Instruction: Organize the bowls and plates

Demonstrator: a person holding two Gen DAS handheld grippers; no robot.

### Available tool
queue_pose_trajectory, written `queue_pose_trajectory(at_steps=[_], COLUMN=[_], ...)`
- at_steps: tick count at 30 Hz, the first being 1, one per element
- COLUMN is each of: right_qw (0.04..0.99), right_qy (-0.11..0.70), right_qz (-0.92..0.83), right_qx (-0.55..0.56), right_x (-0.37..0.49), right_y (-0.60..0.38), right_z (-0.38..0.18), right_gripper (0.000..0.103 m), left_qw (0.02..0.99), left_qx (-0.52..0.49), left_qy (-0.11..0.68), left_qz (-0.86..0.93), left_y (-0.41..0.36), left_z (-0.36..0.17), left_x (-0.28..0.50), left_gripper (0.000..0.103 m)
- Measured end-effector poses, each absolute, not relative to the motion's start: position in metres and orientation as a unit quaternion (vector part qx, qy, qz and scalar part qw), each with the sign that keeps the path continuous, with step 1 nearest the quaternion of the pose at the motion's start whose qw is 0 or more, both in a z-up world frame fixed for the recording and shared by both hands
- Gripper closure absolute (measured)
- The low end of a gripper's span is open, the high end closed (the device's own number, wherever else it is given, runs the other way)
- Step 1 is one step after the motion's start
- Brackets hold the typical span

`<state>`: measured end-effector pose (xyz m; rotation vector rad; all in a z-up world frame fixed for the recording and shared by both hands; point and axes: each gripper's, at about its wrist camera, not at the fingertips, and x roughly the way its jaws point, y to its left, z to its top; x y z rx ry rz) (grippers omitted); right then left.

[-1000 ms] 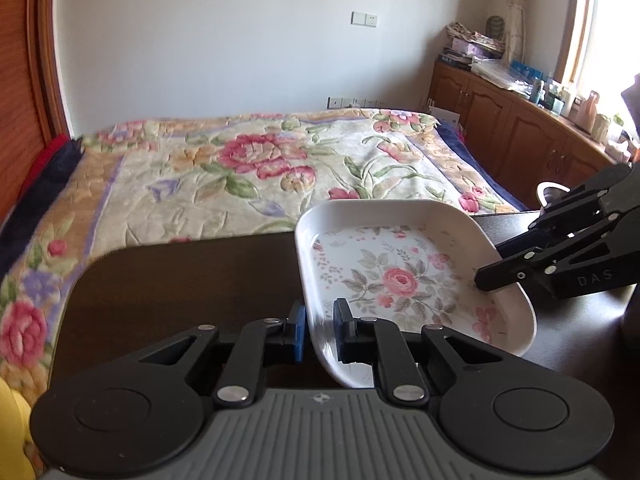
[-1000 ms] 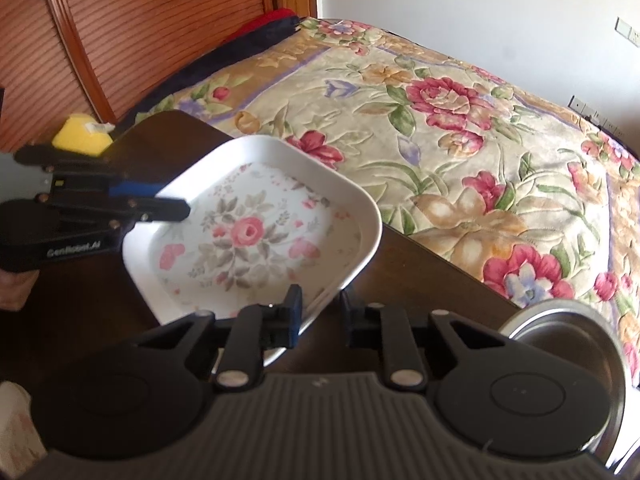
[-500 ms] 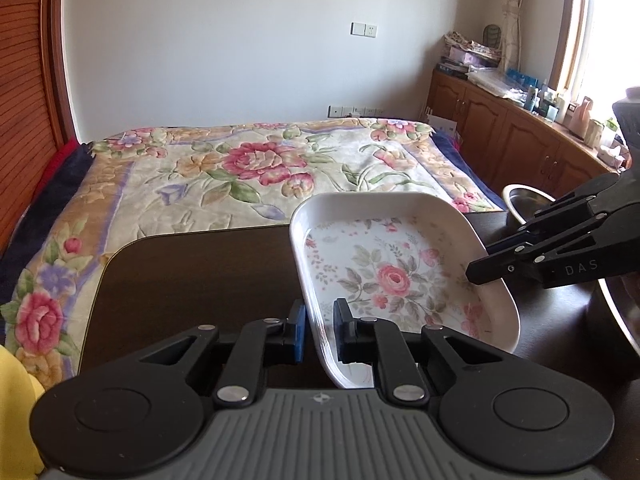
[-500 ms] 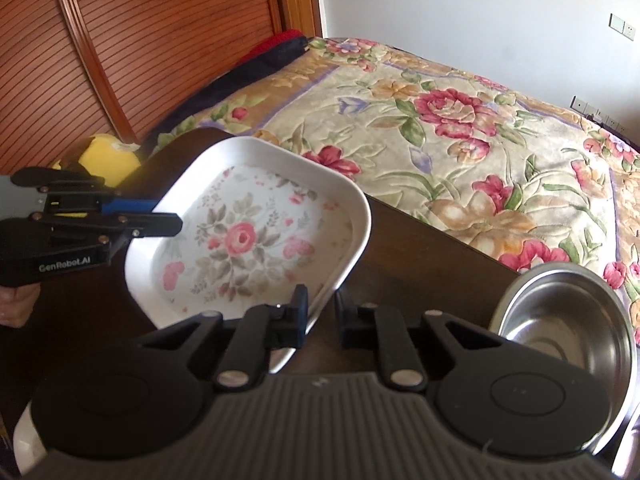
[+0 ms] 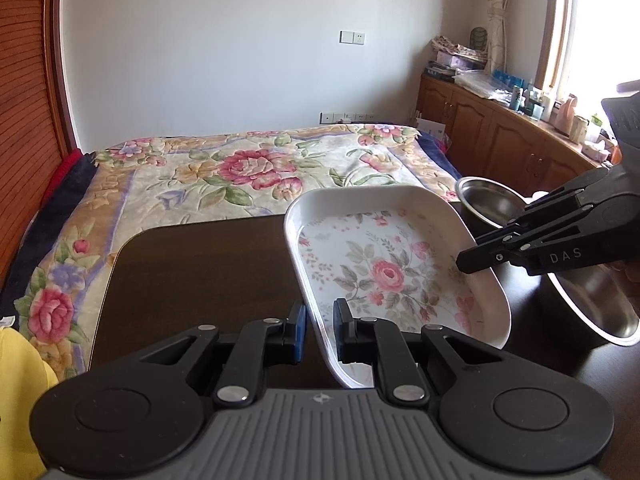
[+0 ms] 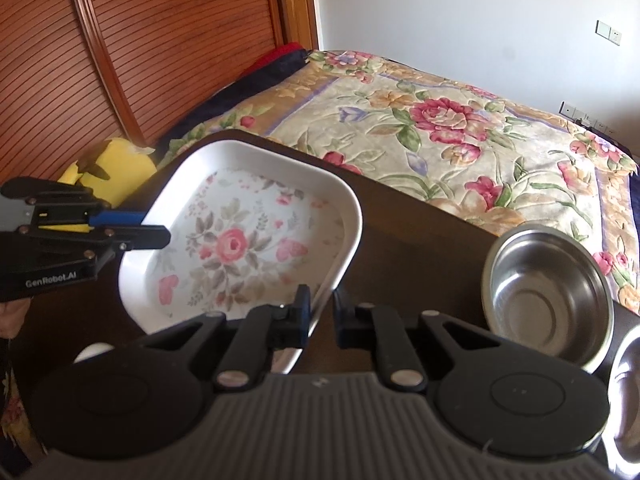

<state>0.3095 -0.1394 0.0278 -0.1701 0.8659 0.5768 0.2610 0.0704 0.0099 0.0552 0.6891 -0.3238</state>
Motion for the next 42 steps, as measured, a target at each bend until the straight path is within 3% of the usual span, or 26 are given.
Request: queue_pose_trajectory(at_steps=[42], right_qw=[0.863], right_qy=[0.402], right_qz=[0.294], right_qx=[-0.077], right_x=[0.202], right_y=[-0.149], right_z=[0.022], right_gripper=[0.090], left_qw=[0.925], left_qx=[0.010], left_qy=[0.345], left_qz=[-0.156], left_y=[0.070], left_z=[-0.002], left_x=[0.134], left_gripper=[0.089])
